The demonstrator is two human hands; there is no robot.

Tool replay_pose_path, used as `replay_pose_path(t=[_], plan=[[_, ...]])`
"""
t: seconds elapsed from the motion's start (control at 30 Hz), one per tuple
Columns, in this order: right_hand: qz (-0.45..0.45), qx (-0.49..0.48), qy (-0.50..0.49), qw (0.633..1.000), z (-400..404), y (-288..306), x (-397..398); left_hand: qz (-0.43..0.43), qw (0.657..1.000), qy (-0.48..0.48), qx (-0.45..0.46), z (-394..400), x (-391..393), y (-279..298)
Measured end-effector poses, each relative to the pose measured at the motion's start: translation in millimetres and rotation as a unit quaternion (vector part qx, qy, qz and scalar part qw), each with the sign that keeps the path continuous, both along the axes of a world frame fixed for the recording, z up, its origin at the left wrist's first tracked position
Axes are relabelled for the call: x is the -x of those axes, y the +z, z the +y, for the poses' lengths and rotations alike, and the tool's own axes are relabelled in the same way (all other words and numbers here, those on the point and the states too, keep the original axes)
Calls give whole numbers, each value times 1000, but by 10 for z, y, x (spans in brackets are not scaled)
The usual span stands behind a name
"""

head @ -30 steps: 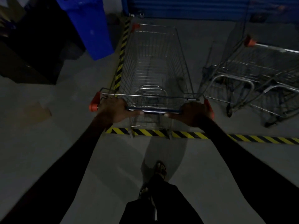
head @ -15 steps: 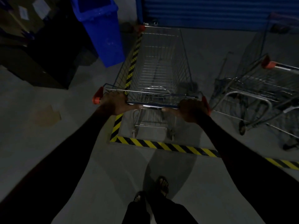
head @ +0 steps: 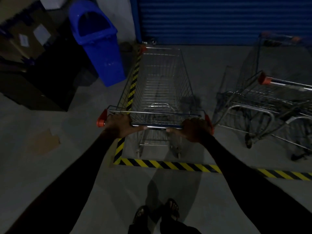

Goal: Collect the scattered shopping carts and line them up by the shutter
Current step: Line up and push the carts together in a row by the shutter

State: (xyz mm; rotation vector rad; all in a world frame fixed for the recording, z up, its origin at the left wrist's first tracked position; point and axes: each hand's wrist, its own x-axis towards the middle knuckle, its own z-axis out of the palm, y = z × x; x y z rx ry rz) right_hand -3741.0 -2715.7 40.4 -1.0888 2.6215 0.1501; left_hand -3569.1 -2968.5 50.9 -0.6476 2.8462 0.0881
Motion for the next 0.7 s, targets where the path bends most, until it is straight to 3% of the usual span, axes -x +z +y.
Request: replay_pose_path(t=[0.37, 0.57, 0.7], plan=[[-27, 7, -66, 997, -22, 23, -83, 29, 1000, -5, -5, -113, -44, -193], [64, 98, -17, 993, 135, -153, -190, 208, 974, -37, -78, -58, -164, -250], [70, 195, -40, 978, 325, -209, -234, 257, 963, -36, -79, 129, -244, -206]])
